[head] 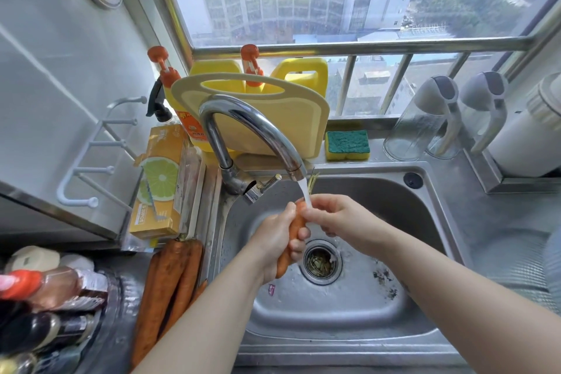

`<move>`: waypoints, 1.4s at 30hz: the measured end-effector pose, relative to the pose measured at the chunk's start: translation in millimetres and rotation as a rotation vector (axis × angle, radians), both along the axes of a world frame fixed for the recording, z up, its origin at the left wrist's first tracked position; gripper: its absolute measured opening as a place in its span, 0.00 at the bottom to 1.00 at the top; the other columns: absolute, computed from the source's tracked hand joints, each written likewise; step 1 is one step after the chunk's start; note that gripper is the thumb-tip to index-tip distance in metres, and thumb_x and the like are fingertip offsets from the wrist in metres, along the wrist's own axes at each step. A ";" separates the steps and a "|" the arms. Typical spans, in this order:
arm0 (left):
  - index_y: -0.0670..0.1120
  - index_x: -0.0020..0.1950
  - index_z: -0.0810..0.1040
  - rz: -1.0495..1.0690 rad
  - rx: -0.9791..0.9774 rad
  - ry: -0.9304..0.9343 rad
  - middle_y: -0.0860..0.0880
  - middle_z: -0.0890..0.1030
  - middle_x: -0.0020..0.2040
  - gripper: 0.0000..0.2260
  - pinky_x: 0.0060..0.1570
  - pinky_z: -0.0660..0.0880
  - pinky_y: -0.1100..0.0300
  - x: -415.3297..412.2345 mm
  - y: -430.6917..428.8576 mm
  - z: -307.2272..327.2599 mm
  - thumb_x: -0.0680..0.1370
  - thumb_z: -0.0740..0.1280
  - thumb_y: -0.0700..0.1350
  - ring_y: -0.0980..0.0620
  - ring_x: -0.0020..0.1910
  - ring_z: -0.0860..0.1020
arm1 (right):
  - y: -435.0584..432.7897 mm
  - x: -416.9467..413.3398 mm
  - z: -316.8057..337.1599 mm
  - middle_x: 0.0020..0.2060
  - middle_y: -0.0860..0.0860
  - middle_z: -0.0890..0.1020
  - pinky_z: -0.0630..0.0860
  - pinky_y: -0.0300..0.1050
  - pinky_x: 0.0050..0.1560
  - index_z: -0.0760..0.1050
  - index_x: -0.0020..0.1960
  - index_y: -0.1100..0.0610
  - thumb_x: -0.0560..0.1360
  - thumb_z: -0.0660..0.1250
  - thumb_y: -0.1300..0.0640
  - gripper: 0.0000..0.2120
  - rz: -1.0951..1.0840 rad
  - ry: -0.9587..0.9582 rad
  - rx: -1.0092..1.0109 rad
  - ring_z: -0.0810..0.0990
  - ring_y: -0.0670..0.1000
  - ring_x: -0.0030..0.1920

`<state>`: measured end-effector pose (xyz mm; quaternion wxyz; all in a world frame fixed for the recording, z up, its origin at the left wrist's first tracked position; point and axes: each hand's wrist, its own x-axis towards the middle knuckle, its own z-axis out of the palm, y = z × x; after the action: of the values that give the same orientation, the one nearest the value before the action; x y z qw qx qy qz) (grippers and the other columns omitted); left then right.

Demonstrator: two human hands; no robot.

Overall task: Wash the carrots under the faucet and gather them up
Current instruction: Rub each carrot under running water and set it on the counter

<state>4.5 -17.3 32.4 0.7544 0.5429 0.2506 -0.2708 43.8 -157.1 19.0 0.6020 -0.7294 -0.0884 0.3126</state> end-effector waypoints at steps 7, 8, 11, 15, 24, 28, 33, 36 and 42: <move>0.46 0.43 0.75 -0.008 0.039 -0.002 0.52 0.68 0.26 0.19 0.19 0.59 0.69 1.2 -10.0 3.6 0.83 0.51 0.54 0.59 0.20 0.61 | 5.9 -10.3 -7.6 0.31 0.48 0.74 0.65 0.39 0.35 0.78 0.52 0.63 0.77 0.65 0.57 0.09 -0.193 0.090 0.105 0.67 0.43 0.29; 0.45 0.41 0.75 -0.017 0.059 -0.021 0.52 0.68 0.26 0.20 0.20 0.59 0.68 1.2 -11.3 4.0 0.83 0.52 0.54 0.59 0.20 0.61 | 9.1 -10.6 -9.4 0.29 0.48 0.74 0.66 0.40 0.35 0.79 0.48 0.62 0.77 0.66 0.56 0.09 -0.256 0.073 0.082 0.67 0.44 0.29; 0.44 0.37 0.72 -0.025 0.079 -0.033 0.52 0.68 0.25 0.21 0.20 0.59 0.68 1.0 -10.2 4.4 0.82 0.52 0.55 0.59 0.20 0.61 | 12.9 -11.5 -10.1 0.28 0.51 0.75 0.69 0.44 0.38 0.80 0.43 0.61 0.76 0.66 0.53 0.11 -0.288 0.057 0.065 0.70 0.47 0.30; 0.45 0.39 0.72 -0.021 0.089 -0.016 0.52 0.68 0.25 0.20 0.20 0.59 0.68 0.4 -6.4 3.1 0.83 0.51 0.54 0.59 0.20 0.61 | 5.2 -8.5 -9.6 0.33 0.55 0.77 0.71 0.46 0.45 0.76 0.54 0.70 0.77 0.64 0.61 0.12 -0.139 0.173 0.212 0.75 0.50 0.35; 0.48 0.46 0.74 -0.102 0.179 -0.159 0.53 0.68 0.27 0.18 0.23 0.60 0.67 -1.6 -12.6 -3.9 0.83 0.49 0.54 0.59 0.22 0.62 | 13.4 -7.0 -3.4 0.26 0.57 0.74 0.65 0.42 0.32 0.77 0.35 0.60 0.81 0.58 0.52 0.20 -0.333 0.023 -0.057 0.68 0.48 0.26; 0.51 0.55 0.75 -0.129 0.092 -0.083 0.53 0.68 0.28 0.16 0.23 0.59 0.69 2.0 -3.4 -0.6 0.83 0.50 0.54 0.60 0.21 0.61 | -9.9 -4.6 13.6 0.37 0.48 0.82 0.73 0.35 0.35 0.82 0.50 0.56 0.79 0.62 0.56 0.10 -0.194 0.011 -0.188 0.75 0.41 0.30; 0.50 0.49 0.74 -0.235 0.064 -0.042 0.54 0.70 0.27 0.15 0.22 0.60 0.69 5.3 -2.7 -2.2 0.83 0.51 0.54 0.60 0.21 0.62 | -24.2 0.8 15.3 0.58 0.48 0.77 0.68 0.49 0.64 0.77 0.60 0.50 0.71 0.66 0.41 0.21 0.047 -0.681 -0.633 0.72 0.48 0.59; 0.48 0.46 0.73 -0.252 -0.040 -0.059 0.52 0.71 0.30 0.14 0.22 0.61 0.70 8.3 1.7 -0.8 0.83 0.52 0.52 0.60 0.22 0.63 | -19.2 5.4 16.3 0.68 0.47 0.71 0.52 0.56 0.75 0.73 0.64 0.50 0.69 0.48 0.31 0.34 0.375 -0.753 -0.745 0.59 0.52 0.74; 0.47 0.65 0.71 -0.458 -0.053 -0.136 0.51 0.74 0.39 0.12 0.29 0.66 0.69 8.6 17.3 -0.4 0.82 0.56 0.42 0.60 0.30 0.68 | -19.7 11.2 21.3 0.57 0.49 0.76 0.47 0.51 0.76 0.70 0.57 0.53 0.76 0.51 0.37 0.23 0.550 -0.862 -0.877 0.62 0.51 0.70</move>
<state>13.1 -0.1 32.0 0.7024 0.5824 0.0625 -0.4044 54.9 -176.8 40.4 0.0594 -0.9168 -0.3683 0.1426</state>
